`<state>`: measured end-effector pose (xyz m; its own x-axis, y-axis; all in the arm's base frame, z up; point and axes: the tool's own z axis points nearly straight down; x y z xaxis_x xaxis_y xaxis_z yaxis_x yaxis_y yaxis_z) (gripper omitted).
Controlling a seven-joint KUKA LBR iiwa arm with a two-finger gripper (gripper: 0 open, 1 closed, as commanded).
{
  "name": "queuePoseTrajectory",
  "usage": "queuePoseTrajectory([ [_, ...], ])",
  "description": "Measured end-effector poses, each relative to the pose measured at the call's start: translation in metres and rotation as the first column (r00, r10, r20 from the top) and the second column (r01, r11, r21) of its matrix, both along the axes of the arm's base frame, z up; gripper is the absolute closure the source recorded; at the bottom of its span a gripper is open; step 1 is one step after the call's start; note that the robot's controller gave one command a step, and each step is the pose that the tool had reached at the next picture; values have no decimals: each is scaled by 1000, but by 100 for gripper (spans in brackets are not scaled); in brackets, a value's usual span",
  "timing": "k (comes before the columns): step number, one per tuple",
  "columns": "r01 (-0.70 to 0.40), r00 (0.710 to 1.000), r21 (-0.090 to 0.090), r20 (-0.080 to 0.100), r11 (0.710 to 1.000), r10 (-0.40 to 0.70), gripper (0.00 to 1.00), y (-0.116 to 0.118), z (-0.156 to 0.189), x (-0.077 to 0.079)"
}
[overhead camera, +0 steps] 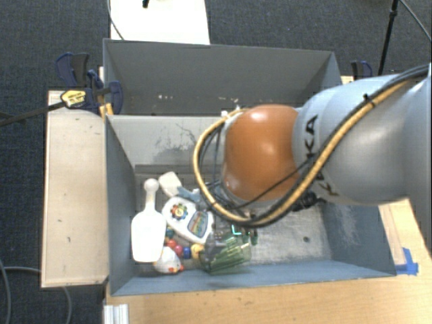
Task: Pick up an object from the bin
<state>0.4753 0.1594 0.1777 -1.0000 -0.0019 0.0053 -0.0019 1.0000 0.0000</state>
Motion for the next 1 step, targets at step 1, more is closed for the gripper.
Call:
queuePoseTrajectory([
  [1,4,1000,1,7,1000,-4,0,-1,3,2],
])
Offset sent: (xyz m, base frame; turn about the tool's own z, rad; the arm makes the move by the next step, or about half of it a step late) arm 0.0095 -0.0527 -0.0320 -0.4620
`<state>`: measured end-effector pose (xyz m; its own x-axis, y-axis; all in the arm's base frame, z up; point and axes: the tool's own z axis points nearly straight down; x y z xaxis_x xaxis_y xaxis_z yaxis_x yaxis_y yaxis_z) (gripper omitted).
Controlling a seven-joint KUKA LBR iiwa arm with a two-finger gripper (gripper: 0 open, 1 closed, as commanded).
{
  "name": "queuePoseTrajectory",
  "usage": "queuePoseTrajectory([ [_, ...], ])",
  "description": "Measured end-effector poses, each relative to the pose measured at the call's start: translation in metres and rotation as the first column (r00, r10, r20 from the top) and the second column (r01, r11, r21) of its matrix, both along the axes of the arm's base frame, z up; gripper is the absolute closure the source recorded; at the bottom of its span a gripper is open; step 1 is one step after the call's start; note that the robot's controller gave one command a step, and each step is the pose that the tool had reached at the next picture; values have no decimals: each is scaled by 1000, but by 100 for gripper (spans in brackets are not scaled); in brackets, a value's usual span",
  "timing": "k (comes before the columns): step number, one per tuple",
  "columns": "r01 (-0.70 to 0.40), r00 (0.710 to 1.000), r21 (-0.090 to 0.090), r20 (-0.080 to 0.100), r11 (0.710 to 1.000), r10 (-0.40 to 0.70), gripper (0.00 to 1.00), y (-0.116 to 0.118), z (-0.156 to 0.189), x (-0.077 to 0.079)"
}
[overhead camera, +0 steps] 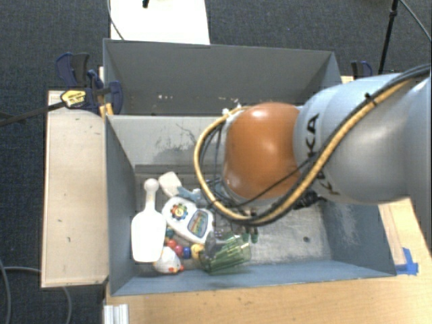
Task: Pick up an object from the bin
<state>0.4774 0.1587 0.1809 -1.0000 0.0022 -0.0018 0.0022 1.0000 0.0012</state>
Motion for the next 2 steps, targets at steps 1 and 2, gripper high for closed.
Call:
queuePoseTrajectory([
  [1,-309,951,0,1,951,309,0,-31,-22,5],
  [2,-469,883,0,-5,883,469,0,-44,-72,5],
])
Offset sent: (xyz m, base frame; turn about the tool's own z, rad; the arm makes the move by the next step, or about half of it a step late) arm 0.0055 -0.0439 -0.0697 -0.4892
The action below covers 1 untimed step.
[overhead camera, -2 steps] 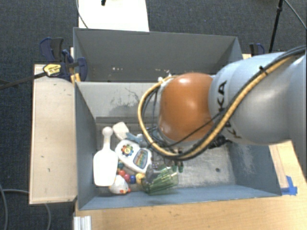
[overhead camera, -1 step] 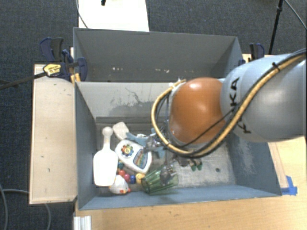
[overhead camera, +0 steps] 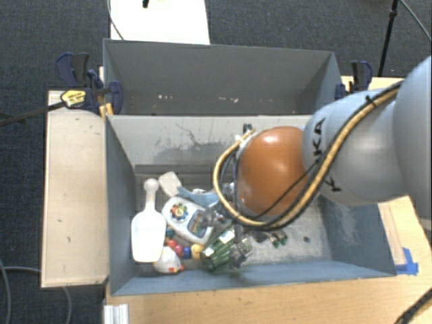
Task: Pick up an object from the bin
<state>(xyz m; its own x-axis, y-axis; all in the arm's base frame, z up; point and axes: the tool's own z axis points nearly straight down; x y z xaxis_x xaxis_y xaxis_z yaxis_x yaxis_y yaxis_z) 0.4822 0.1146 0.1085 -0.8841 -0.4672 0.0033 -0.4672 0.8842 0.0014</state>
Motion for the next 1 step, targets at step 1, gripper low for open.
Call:
queuePoseTrajectory([
  [1,-59,998,2,6,998,59,0,2,18,6],
])
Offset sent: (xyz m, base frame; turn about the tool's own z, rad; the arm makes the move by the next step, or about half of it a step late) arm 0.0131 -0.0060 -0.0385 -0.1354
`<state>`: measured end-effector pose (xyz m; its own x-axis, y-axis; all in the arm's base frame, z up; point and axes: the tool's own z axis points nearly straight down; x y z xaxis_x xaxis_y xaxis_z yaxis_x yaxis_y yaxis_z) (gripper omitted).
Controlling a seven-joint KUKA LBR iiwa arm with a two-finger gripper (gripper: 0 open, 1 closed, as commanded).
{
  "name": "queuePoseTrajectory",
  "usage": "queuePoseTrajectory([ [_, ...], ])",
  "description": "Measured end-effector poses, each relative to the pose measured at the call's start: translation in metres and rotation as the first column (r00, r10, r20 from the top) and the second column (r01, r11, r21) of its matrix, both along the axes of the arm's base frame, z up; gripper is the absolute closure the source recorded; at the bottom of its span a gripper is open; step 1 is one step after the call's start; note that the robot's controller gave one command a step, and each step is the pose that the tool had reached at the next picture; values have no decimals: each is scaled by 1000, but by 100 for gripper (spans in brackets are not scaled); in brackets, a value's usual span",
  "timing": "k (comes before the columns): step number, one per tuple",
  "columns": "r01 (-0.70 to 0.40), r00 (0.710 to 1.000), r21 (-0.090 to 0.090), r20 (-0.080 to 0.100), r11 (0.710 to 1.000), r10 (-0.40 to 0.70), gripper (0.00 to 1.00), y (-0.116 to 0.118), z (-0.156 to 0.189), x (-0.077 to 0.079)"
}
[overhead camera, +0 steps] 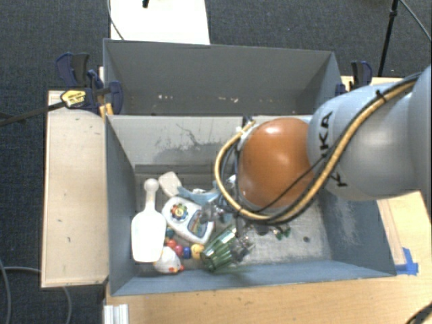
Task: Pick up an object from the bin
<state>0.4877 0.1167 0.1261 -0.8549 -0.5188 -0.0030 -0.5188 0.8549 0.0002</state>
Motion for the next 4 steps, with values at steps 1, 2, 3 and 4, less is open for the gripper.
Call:
queuePoseTrajectory([
  [1,-74,997,-2,10,997,74,0,-6,-43,12],
  [2,-68,998,-3,5,998,68,100,-7,-36,9],
  [3,-67,998,-3,5,998,67,100,-7,-36,9],
  [4,-66,998,-3,5,998,66,100,-7,-36,9],
])
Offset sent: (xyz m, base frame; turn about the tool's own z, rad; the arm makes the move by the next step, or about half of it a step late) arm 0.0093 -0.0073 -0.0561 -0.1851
